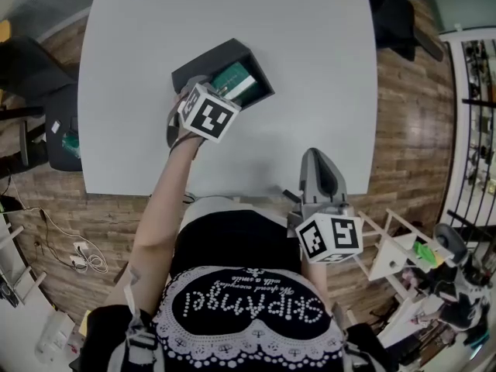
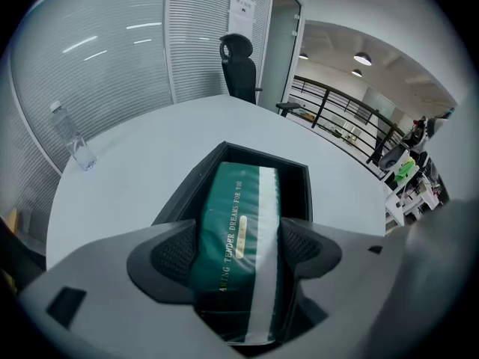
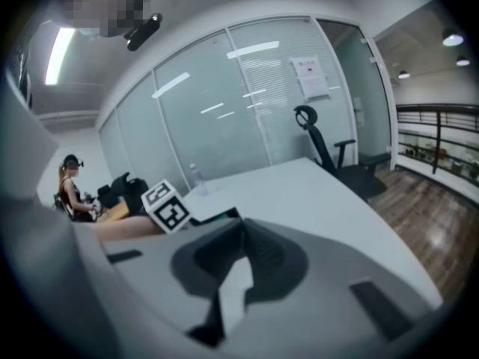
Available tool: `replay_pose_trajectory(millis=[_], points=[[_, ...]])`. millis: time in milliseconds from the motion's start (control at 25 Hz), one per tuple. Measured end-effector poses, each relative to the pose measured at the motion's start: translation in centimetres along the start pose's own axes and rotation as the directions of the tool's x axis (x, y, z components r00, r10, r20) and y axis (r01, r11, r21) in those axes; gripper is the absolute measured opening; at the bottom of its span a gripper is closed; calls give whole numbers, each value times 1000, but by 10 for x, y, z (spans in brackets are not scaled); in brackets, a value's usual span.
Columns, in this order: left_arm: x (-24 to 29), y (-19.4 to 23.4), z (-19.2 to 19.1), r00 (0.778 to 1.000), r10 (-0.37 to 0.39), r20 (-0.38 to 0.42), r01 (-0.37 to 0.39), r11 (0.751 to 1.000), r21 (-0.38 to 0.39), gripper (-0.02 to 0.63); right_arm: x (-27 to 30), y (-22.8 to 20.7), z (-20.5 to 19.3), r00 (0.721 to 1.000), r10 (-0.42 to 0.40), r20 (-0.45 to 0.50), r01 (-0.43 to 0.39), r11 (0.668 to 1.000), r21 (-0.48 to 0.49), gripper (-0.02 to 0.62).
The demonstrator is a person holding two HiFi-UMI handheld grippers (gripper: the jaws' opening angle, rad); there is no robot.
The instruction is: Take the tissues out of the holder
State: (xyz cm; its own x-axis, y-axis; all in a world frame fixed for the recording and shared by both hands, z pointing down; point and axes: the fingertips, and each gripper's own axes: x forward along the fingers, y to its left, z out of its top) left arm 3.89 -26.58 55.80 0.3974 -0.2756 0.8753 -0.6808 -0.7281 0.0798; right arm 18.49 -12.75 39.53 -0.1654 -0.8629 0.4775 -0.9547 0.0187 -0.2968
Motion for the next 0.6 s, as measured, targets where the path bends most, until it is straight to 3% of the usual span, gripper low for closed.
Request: replay_pose_trajectory(millis=[240, 600], points=[[-1, -3, -1, 999, -22, -32, 22, 1000, 4, 353, -1, 3, 2, 1000, 12, 4, -12, 1000, -4, 34], [-3, -3, -3, 1000, -1, -16, 1, 1000, 29, 334, 0, 4, 4, 1000, 15, 6, -15, 1000, -11, 34]])
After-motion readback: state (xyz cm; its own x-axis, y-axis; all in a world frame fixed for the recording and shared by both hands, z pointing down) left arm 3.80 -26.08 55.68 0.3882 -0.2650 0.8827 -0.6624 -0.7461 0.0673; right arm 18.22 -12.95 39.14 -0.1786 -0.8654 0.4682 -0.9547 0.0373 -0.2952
